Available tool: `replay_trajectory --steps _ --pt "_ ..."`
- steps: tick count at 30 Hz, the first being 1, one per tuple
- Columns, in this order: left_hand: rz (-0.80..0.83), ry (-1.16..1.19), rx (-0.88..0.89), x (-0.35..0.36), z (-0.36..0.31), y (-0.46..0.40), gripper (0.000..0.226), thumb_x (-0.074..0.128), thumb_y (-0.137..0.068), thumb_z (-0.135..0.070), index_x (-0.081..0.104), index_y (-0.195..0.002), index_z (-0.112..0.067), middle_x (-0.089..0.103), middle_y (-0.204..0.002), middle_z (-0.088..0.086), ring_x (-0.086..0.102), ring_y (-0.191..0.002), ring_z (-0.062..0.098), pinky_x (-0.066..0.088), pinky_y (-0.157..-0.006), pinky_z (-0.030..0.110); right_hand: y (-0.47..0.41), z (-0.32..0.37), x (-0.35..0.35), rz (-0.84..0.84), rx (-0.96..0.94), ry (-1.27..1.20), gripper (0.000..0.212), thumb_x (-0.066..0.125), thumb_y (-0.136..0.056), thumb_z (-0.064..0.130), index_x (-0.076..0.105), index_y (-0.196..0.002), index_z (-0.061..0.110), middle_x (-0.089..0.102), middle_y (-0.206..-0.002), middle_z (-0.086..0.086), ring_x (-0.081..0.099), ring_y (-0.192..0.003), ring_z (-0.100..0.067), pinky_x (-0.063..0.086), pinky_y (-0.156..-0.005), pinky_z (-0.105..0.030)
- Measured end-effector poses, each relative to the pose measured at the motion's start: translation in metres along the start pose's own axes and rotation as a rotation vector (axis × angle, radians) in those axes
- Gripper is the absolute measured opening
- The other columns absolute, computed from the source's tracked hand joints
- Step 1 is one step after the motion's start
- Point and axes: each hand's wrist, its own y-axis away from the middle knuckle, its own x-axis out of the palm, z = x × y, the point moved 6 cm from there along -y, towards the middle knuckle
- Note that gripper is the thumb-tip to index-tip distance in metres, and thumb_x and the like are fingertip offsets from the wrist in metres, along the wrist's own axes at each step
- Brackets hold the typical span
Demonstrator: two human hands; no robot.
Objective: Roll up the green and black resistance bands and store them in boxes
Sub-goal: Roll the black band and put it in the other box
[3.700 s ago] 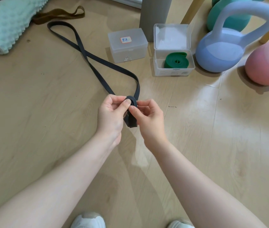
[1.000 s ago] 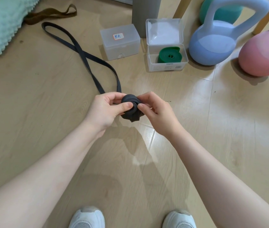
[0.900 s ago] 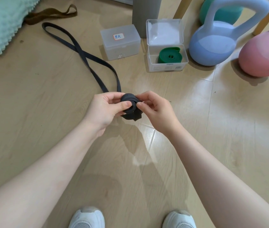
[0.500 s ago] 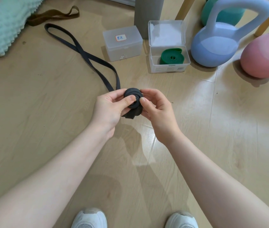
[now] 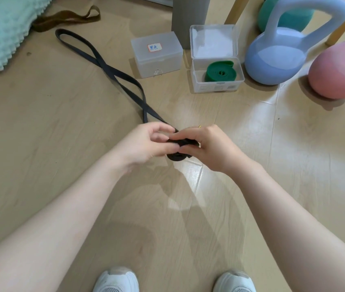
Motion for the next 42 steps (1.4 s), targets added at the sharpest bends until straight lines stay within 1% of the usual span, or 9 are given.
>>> replay_trajectory --steps 3,6,11,14,19,25,30,35,42 --pt "0.027 -0.195 -0.004 0.007 -0.002 0.000 0.019 0.074 -0.074 -0.015 0.068 -0.091 -0.016 0.072 -0.091 0.007 0.067 -0.087 0.019 0.051 -0.086 0.035 0.000 0.000 0.007 0.062 0.019 0.044 0.028 0.062 -0.083 0.008 0.053 -0.108 0.011 0.072 -0.093 -0.001 0.061 -0.079 -0.024 0.045 -0.070 -0.032" --pt "0.009 -0.068 -0.057 0.012 0.010 0.001 0.016 0.070 -0.078 -0.009 0.070 -0.093 -0.013 0.072 -0.094 0.011 0.065 -0.083 0.016 0.050 -0.077 0.026 0.001 -0.011 0.015 0.128 0.113 -0.026 0.037 0.066 -0.082 0.010 0.033 -0.097 0.015 0.070 -0.093 -0.005 0.061 -0.072 -0.024 0.049 -0.068 -0.035" --pt "-0.073 -0.258 0.095 0.011 0.016 0.000 0.013 0.066 -0.081 -0.013 0.070 -0.090 -0.021 0.073 -0.086 0.002 0.067 -0.085 0.017 0.052 -0.085 0.038 0.010 -0.036 0.026 0.031 0.323 -0.361 0.034 0.075 -0.074 0.007 0.044 -0.080 0.019 0.067 -0.084 -0.013 0.068 -0.071 -0.027 0.054 -0.074 -0.047" --pt "-0.085 -0.263 0.147 0.007 0.017 -0.002 0.018 0.065 -0.082 -0.013 0.069 -0.090 -0.028 0.073 -0.087 -0.002 0.068 -0.086 0.013 0.051 -0.089 0.040 0.010 -0.039 0.029 0.037 0.312 -0.474 0.027 0.071 -0.077 0.003 0.050 -0.081 0.019 0.065 -0.087 -0.012 0.066 -0.080 -0.026 0.053 -0.082 -0.041" --pt "-0.059 -0.128 0.185 -0.006 0.012 -0.004 0.024 0.065 -0.083 -0.010 0.068 -0.093 -0.031 0.073 -0.095 -0.004 0.067 -0.094 0.011 0.048 -0.095 0.037 0.013 -0.041 0.028 0.071 0.298 -0.589 0.030 0.066 -0.079 -0.004 0.051 -0.091 0.019 0.064 -0.095 0.003 0.063 -0.093 -0.011 0.047 -0.091 -0.023" --pt "-0.102 0.225 0.251 -0.012 0.006 0.001 0.028 0.055 -0.086 0.002 0.063 -0.096 -0.023 0.072 -0.080 -0.015 0.066 -0.084 0.000 0.051 -0.076 0.016 0.007 -0.031 0.025 -0.005 0.234 -0.713 0.024 0.065 -0.082 0.008 0.045 -0.093 0.017 0.065 -0.090 -0.001 0.062 -0.082 -0.024 0.048 -0.083 -0.041" --pt "-0.233 0.433 0.198 -0.010 0.014 0.000 0.022 0.049 -0.092 -0.003 0.062 -0.098 -0.018 0.070 -0.092 -0.005 0.066 -0.092 0.007 0.053 -0.084 0.024 0.000 -0.026 0.028 -0.160 0.253 -0.752 0.022 0.064 -0.079 0.020 0.050 -0.095 0.025 0.066 -0.083 -0.003 0.062 -0.078 -0.033 0.053 -0.078 -0.045" --pt "-0.257 0.500 0.210 -0.010 0.005 -0.004 0.020 0.049 -0.093 -0.006 0.063 -0.099 -0.020 0.069 -0.098 0.000 0.065 -0.095 0.009 0.053 -0.083 0.022 -0.001 -0.021 0.024 -0.371 0.330 -0.868 0.021 0.063 -0.085 0.006 0.054 -0.095 0.023 0.064 -0.100 -0.006 0.056 -0.074 -0.016 0.042 -0.056 -0.012" --pt "-0.266 0.551 0.184 -0.027 -0.051 0.000 0.021 0.053 -0.089 0.000 0.057 -0.106 -0.012 0.065 -0.096 0.003 0.064 -0.090 0.014 0.056 -0.079 0.026 -0.024 0.020 -0.035 -0.360 0.318 -0.847 0.010 0.058 -0.088 0.002 0.055 -0.091 0.011 0.068 -0.083 -0.003 0.060 -0.059 0.003 0.042 -0.052 -0.009"
